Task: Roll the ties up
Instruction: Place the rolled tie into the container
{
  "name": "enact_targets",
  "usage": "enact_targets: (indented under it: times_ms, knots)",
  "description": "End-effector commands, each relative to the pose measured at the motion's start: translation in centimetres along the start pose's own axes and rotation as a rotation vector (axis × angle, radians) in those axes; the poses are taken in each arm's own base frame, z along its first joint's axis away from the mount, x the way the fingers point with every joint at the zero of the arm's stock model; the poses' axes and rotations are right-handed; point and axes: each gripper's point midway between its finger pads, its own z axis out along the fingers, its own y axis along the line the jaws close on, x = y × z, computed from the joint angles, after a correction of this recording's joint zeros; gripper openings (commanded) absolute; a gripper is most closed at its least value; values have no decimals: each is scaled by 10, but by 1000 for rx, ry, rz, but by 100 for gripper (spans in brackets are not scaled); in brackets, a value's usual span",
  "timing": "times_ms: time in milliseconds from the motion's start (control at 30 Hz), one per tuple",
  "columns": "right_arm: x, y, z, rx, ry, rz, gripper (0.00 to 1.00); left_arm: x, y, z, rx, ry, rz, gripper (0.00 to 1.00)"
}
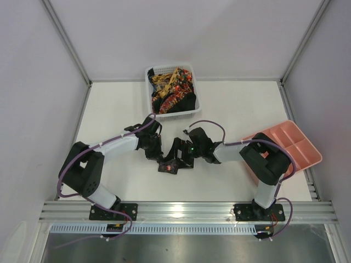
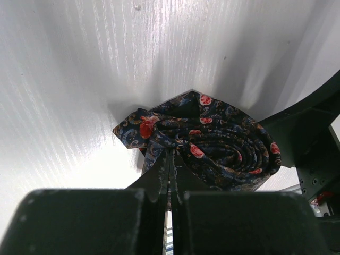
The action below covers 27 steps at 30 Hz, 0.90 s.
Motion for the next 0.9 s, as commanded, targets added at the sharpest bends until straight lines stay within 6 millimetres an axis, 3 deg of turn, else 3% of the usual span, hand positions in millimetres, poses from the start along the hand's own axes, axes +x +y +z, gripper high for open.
enact_targets:
  times_ms: [0, 500, 667, 800, 833, 867]
  knots:
    - [8, -47, 14, 159, -6, 48, 93, -4, 5, 5, -12, -17, 12, 1]
    - [4, -65, 20, 249, -42, 12, 77, -5, 5, 7, -9, -17, 17, 1]
    - [0, -67, 20, 275, -55, -1, 65, -3, 6, 8, -10, -14, 15, 0]
    - [-1, -64, 22, 262, -40, -24, 42, -3, 6, 8, -10, -15, 15, 1]
    - [0, -64, 21, 269, -33, -26, 29, -4, 5, 8, -6, -18, 15, 1]
    - [-1, -62, 21, 269, -29, -43, 24, -5, 4, 6, -5, -21, 17, 1]
